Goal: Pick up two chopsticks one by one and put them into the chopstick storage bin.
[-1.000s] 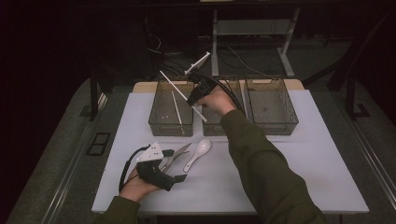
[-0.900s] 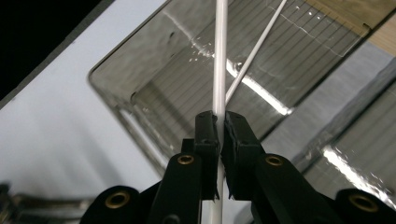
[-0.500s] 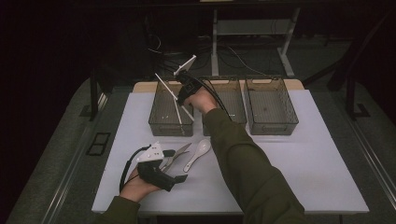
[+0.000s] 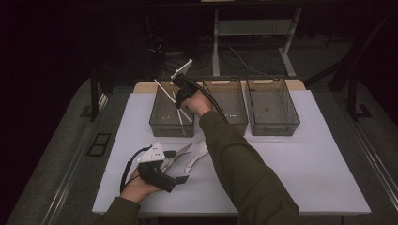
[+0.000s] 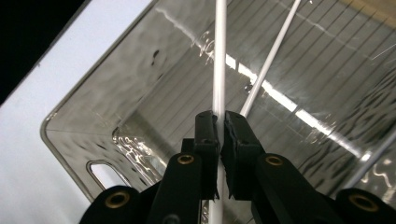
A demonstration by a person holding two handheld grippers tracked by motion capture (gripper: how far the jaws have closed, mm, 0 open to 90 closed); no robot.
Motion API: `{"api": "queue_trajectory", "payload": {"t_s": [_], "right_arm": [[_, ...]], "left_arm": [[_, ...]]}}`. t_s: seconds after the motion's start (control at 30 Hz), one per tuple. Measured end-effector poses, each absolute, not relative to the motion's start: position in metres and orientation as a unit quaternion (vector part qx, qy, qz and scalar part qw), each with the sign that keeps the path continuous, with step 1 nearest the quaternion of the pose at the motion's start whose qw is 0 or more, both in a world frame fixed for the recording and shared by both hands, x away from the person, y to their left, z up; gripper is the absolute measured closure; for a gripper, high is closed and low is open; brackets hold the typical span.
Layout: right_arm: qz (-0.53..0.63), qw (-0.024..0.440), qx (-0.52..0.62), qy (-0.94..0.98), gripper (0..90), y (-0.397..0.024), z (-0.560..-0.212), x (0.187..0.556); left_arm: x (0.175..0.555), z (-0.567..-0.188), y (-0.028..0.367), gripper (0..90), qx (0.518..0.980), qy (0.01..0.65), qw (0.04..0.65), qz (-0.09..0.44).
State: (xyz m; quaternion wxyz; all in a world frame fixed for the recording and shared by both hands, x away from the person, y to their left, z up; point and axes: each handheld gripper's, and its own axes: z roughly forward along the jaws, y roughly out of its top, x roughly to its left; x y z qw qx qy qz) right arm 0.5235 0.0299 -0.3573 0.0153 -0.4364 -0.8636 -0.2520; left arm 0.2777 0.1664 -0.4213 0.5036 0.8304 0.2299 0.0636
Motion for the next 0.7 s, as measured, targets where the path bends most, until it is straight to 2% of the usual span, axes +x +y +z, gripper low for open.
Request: {"api": "queue_trajectory", "payload": {"t_s": [0.37, 0.7], "right_arm": [[-0.224, 0.021, -0.435, -0.872, 82.1, 0.034, -0.379, 0.52], [-0.254, 0.021, -0.406, -0.878, 65.1, 0.025, -0.372, 0.514]], "left_arm": [[0.277, -0.421, 0.166, 0.0, 0.833, 0.227, 0.501, 0.061], [0.278, -0.422, 0.167, 0.0, 0.832, 0.23, 0.501, 0.063]]}}
